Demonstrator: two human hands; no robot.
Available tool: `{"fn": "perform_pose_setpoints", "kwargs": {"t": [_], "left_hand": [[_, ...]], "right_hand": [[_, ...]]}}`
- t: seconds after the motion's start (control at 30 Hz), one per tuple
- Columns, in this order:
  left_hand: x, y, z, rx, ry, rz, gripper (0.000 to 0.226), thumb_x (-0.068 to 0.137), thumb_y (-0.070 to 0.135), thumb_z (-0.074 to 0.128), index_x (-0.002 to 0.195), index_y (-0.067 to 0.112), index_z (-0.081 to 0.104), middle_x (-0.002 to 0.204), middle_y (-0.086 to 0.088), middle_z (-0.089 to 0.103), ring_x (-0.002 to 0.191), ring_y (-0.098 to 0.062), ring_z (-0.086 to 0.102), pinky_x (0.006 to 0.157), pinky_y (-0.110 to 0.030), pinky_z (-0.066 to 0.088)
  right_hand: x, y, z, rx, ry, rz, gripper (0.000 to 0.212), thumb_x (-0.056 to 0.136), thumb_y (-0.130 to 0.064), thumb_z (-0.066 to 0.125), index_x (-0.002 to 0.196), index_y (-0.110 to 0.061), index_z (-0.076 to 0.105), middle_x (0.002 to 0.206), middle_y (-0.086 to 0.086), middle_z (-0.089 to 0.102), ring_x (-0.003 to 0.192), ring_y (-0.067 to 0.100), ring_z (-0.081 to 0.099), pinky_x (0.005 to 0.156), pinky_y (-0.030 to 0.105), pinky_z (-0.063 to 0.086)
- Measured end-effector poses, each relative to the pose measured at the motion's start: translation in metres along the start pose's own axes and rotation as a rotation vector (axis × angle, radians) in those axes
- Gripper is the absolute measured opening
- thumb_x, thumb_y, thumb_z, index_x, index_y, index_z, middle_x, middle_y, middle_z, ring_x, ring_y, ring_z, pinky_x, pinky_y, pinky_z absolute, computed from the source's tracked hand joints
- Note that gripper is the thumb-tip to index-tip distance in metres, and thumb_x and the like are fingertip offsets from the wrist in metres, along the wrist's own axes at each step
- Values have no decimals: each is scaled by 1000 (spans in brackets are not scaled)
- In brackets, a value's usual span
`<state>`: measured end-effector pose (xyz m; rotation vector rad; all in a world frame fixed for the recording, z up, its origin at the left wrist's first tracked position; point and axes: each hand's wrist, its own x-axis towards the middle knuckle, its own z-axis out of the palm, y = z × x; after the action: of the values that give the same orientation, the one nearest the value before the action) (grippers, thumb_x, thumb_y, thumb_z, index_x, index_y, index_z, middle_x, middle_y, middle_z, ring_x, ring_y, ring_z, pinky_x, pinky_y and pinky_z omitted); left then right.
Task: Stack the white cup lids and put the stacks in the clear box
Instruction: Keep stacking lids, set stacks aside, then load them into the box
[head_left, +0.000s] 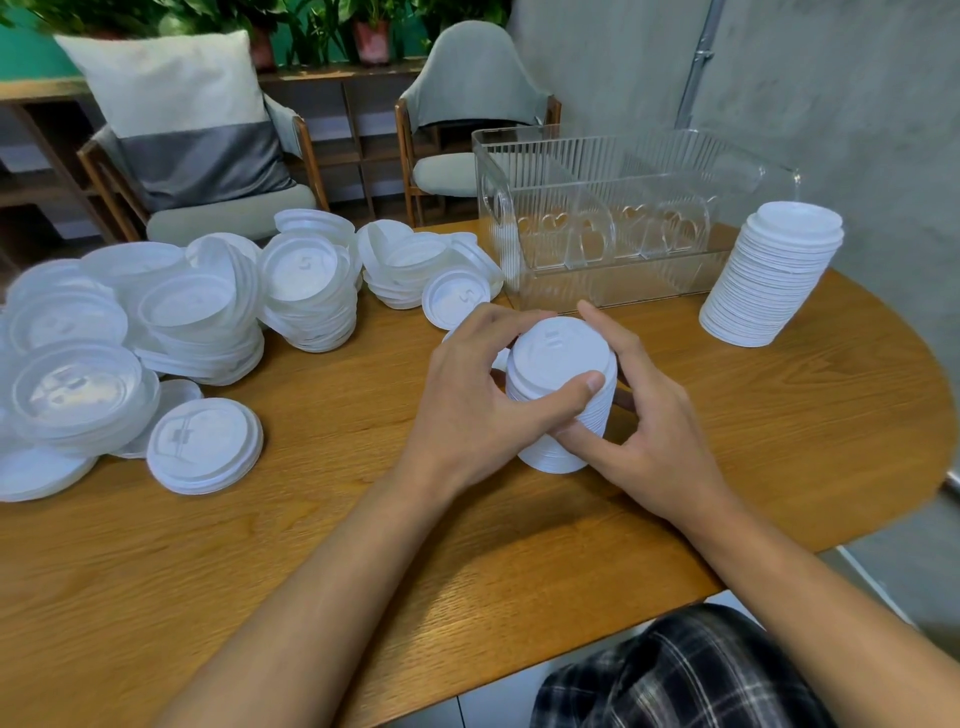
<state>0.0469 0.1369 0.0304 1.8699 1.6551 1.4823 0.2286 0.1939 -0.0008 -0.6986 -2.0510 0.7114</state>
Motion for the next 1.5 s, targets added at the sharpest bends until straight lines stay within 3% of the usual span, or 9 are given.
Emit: {"fn": "perform_pose_setpoints", "kwargs": {"t": [0.43,0.57,0.77,0.93,1.07,1.23,1.37,1.43,1.5], "left_hand": [[3,8,-6,66,-56,-9,48,78,53,87,117,29,73,109,16,66,104,7,57,78,-4,39],[2,7,-4,19,-77,-47,49,78,47,89,119,27,71,111,17,67,107,6,58,82,-5,39],[-4,4,-1,-98,-114,-119,53,78,40,91,123,29,65,117,18,66,114,6,56,87,-6,41],[-11,-6,6,-137,-107,-86,62,83,56,79,135,29,60,127,18,64,124,-3,58,97,-18,48],[-16,-19,4,-188,-180,-63,70,93,63,61,152,28,50,142,17,59,135,-4,54,108,-24,46],[-10,-30,-6,-84,-15,3,57,105,55,38,143,19,60,121,5,67,117,-11,62,94,-17,44],[-7,-51,-9,144,17,30,26,105,34,56,116,16,72,114,6,67,106,-11,63,89,-33,52],[-7,-60,-8,251,-24,12,19,99,24,66,115,17,72,116,5,65,106,-15,63,86,-41,55],[-8,-62,-8,294,-59,-12,23,96,19,68,119,17,72,121,4,63,112,-17,63,90,-44,55]], "right_hand": [[0,2,-1,17,0,-31,79,87,-45,77,154,-21,42,147,-20,51,136,3,52,100,18,49],[-1,3,-1,23,13,-36,79,86,-41,78,153,-16,44,147,-10,55,136,9,53,99,24,53],[-1,2,-1,32,28,-29,79,81,-42,78,150,-22,46,144,-12,56,134,10,55,95,29,57],[-1,2,0,-33,1,-19,84,80,-36,84,152,-24,42,146,-15,53,135,5,52,103,21,48],[-3,-2,2,-86,-33,-12,96,80,-45,86,157,-30,32,154,-22,41,143,2,43,111,16,38],[-6,-3,-4,-146,-74,7,97,75,-44,89,152,-41,30,151,-33,38,140,-4,43,112,25,44],[-4,-2,-9,-153,-36,54,95,72,-44,91,147,-44,32,143,-42,39,135,-10,43,101,15,47],[-2,2,-15,-154,8,81,93,72,-44,90,147,-40,34,141,-42,39,132,-12,44,95,9,46],[0,8,-23,-160,65,115,93,74,-39,91,148,-36,36,141,-40,40,130,-9,46,93,14,49]]}}
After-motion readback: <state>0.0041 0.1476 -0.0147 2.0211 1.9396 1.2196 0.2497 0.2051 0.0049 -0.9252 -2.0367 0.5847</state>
